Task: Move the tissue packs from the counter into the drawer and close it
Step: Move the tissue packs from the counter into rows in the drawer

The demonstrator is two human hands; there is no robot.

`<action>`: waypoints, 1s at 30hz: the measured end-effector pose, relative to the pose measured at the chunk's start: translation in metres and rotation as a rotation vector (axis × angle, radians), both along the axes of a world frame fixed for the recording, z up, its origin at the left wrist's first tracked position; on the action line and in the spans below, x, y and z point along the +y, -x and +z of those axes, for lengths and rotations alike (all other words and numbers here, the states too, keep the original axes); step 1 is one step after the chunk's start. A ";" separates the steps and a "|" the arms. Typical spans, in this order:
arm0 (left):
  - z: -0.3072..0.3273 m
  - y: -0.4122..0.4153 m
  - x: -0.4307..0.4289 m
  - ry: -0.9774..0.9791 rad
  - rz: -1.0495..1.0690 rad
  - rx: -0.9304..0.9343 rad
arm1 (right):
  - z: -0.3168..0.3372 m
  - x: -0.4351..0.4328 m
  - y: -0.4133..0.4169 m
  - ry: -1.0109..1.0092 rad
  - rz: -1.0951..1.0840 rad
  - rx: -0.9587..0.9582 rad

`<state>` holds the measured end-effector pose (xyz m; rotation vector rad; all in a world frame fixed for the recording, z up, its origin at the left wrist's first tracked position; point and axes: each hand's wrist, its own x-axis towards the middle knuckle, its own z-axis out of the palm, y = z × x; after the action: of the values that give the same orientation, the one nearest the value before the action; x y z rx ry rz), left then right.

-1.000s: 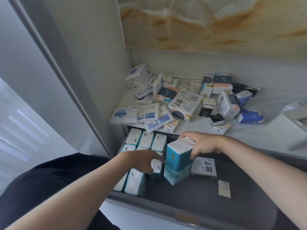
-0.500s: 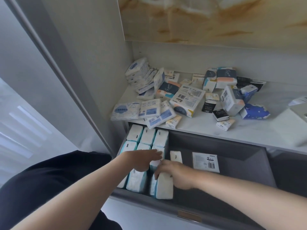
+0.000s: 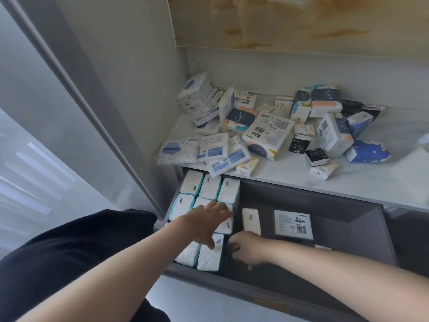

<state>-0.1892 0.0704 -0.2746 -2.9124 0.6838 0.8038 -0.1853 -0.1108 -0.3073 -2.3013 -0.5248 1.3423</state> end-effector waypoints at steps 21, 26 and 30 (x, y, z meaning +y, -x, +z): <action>-0.004 -0.051 -0.034 -0.029 0.089 -0.130 | -0.017 -0.020 -0.072 0.213 -0.057 -0.641; -0.009 -0.055 -0.044 0.061 -0.011 -0.207 | -0.028 -0.035 -0.090 -0.020 -0.337 -0.517; -0.010 -0.063 -0.056 0.053 -0.078 -0.162 | -0.031 -0.050 -0.085 -0.071 -0.346 -0.442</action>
<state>-0.1264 0.0143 -0.2847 -2.9338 0.8090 0.5432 -0.1001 -0.1609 -0.3386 -2.4907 -0.2776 0.6474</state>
